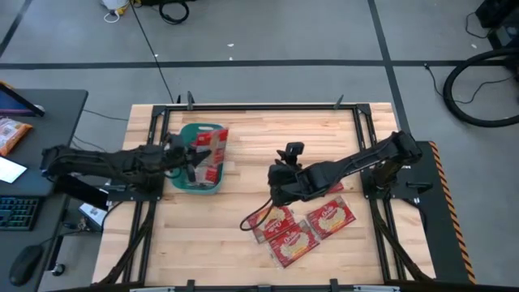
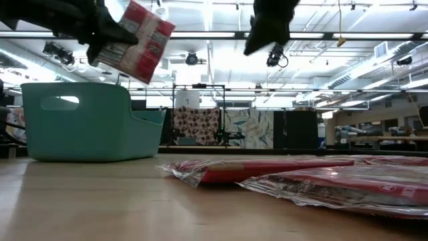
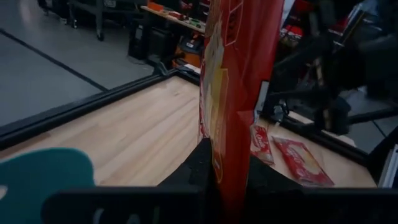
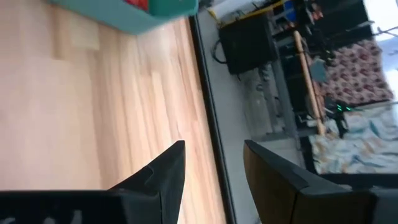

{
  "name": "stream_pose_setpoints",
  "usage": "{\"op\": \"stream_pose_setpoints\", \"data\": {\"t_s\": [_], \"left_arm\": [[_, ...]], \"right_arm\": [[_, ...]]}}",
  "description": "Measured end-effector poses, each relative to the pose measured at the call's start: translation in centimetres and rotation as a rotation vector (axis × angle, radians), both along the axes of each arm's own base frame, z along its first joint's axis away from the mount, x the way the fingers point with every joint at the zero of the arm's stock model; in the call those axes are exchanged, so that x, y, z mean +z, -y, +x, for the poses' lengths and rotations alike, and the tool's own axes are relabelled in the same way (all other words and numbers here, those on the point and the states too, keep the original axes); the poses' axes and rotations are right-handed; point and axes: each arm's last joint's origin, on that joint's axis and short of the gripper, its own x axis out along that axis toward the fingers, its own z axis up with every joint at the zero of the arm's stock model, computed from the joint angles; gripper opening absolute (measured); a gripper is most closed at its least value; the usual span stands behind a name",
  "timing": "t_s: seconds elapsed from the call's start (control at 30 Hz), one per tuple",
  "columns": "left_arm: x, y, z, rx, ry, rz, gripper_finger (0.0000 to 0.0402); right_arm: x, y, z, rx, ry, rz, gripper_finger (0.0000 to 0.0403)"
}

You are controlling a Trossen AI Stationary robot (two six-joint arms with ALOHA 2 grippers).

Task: Sort popcorn bags into baskets
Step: Put the red popcorn bag into the green bin

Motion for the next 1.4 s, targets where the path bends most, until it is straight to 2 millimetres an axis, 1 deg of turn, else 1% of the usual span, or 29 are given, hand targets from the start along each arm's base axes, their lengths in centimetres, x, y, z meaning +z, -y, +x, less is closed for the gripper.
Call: {"op": "stream_pose_setpoints", "data": {"t_s": [0.13, 0.27, 0.37, 0.43, 0.53, 0.63, 0.73, 0.83, 0.9, 1.07, 1.23, 1.4], "left_arm": [[0.0, -0.1, -1.1, 0.012, 0.001, -0.051, 0.0031], [-0.9, -0.2, -2.1, 0.064, -0.067, -0.121, 0.0031], [-1.4, -0.2, -2.6, 0.086, -0.091, -0.186, 0.0032], [-1.5, -0.2, -2.9, 0.091, -0.093, -0.210, 0.0032], [-1.2, -0.3, -3.3, 0.104, -0.118, -0.221, 0.0032], [0.0, -0.5, -3.9, 0.145, -0.146, -0.229, 0.0032], [1.1, -0.7, -4.4, 0.183, -0.157, -0.223, 0.0032], [1.8, -0.8, -4.7, 0.194, -0.147, -0.231, 0.0032], [1.6, -0.9, -4.7, 0.196, -0.156, -0.253, 0.0032], [0.0, -0.9, -4.2, 0.222, -0.231, -0.314, 0.0032], [-0.8, -0.7, -3.4, 0.218, -0.280, -0.404, 0.0032], [-1.1, -0.6, -3.0, 0.213, -0.279, -0.496, 0.0032]], "right_arm": [[-2.0, 0.6, -0.4, -0.034, -0.014, -0.033, 0.0167], [-3.8, 1.2, -0.6, -0.065, -0.004, -0.088, 0.0167], [-4.9, 1.7, -0.7, -0.071, -0.002, -0.116, 0.0167], [-5.2, 2.2, -1.0, -0.073, -0.003, -0.120, 0.0167], [-5.0, 2.7, -1.6, -0.077, 0.032, -0.117, 0.0167], [-4.5, 3.2, -2.4, -0.080, 0.082, -0.107, 0.0167], [-3.6, 3.4, -3.1, -0.072, 0.162, -0.095, 0.0167], [-3.1, 3.4, -3.5, -0.021, 0.242, -0.059, 0.0167], [-2.9, 3.4, -3.7, 0.036, 0.294, -0.028, 0.0167], [-3.3, 3.4, -4.1, 0.144, 0.374, -0.014, 0.0167], [-3.7, 3.4, -4.2, 0.166, 0.391, -0.036, 0.0167], [-4.1, 3.3, -3.9, 0.177, 0.382, -0.035, 0.0167]]}}
